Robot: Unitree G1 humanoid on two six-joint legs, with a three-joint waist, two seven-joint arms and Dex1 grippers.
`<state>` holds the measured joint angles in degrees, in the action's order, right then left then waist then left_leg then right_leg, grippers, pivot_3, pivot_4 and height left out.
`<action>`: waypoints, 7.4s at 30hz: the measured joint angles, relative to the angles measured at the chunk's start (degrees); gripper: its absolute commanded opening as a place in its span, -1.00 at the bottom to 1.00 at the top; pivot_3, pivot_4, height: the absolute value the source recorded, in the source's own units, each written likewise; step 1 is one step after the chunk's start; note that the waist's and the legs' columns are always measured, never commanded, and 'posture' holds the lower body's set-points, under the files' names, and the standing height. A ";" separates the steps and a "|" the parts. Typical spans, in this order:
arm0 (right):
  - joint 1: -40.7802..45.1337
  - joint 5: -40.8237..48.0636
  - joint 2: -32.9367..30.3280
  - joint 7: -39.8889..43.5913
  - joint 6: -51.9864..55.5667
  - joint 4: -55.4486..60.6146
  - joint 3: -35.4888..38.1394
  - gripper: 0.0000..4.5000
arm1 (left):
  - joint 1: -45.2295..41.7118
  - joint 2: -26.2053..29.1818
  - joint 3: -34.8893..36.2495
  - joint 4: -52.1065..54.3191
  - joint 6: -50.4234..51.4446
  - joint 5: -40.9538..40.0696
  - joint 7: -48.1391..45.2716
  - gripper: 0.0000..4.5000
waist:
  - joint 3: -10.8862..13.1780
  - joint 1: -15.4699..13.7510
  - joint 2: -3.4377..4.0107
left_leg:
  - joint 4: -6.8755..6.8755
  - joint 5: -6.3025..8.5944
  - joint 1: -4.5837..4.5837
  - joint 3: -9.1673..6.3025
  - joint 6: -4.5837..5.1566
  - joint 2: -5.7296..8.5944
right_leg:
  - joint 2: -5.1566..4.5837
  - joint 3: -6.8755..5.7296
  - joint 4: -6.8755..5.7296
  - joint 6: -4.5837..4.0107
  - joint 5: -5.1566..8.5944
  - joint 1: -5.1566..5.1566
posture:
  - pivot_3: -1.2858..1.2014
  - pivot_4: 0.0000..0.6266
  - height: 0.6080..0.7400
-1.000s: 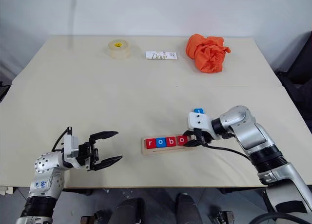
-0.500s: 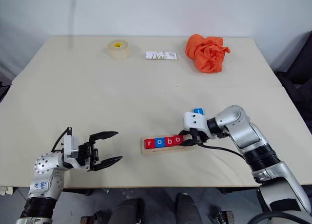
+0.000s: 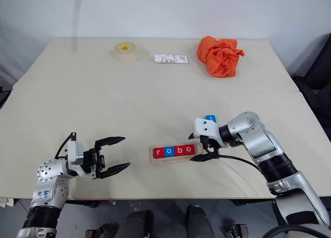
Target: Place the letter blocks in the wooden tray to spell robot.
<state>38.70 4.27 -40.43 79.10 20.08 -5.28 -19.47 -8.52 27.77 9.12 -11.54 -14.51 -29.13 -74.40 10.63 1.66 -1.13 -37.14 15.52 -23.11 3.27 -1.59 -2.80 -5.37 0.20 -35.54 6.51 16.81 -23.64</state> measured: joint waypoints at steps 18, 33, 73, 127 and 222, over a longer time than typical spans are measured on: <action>-21.42 16.99 1.40 -25.19 11.38 10.12 36.59 0.99 | -4.07 0.52 0.01 -4.12 -0.46 0.06 -1.56 1.00 | 0.00 -0.51 0.00 | 0.02 -0.01 -0.01 0.01 0.01 0.03 | -0.02 -0.01 0.03 0.00 0.00 0.03 | 0.03 -0.52 1.00; -31.23 20.51 1.54 -36.09 17.88 23.17 39.41 0.99 | -10.79 0.48 -0.92 -11.35 -0.55 0.28 -5.91 1.00 | 0.00 0.10 -0.01 | -0.02 -0.14 0.05 0.04 0.13 0.01 | 0.09 0.11 -0.01 0.15 -0.08 0.07 | 0.03 -0.52 1.00; -14.11 5.08 27.27 -68.06 12.38 3.00 23.86 -0.31 | -5.90 0.83 -0.04 -5.47 0.35 0.12 -3.64 1.00 | -0.03 0.09 -0.06 | 0.05 -0.15 -0.01 0.11 0.17 0.02 | 0.02 0.12 -0.09 0.13 -0.07 -0.04 | 0.03 -0.52 1.00; -41.27 13.50 3.43 -47.99 23.32 41.20 30.48 0.99 | -10.69 -0.79 -2.36 -11.37 1.67 0.29 -8.61 1.00 | -0.03 -0.12 -0.09 | 0.06 -0.14 -0.07 -0.03 0.19 0.04 | 0.09 0.02 0.15 0.13 -0.06 0.07 | 0.03 -0.52 1.00; -2.86 3.41 -5.55 -2.87 8.18 8.25 2.55 0.99 | -2.50 -2.61 -2.25 -3.59 -1.86 0.29 0.41 1.00 | 0.02 -0.10 -0.16 | -0.04 -0.14 -0.03 0.06 0.15 0.05 | -0.05 0.06 0.03 0.15 -0.11 0.01 | 0.03 -0.52 1.00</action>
<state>35.84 7.68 -45.98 76.23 28.26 2.97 -16.92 -11.02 25.16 6.87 -15.13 -16.37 -28.84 -74.00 10.65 1.56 -1.29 -37.17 15.39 -23.13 3.33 -1.44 -2.76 -5.42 0.26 -35.51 6.65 16.70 -23.63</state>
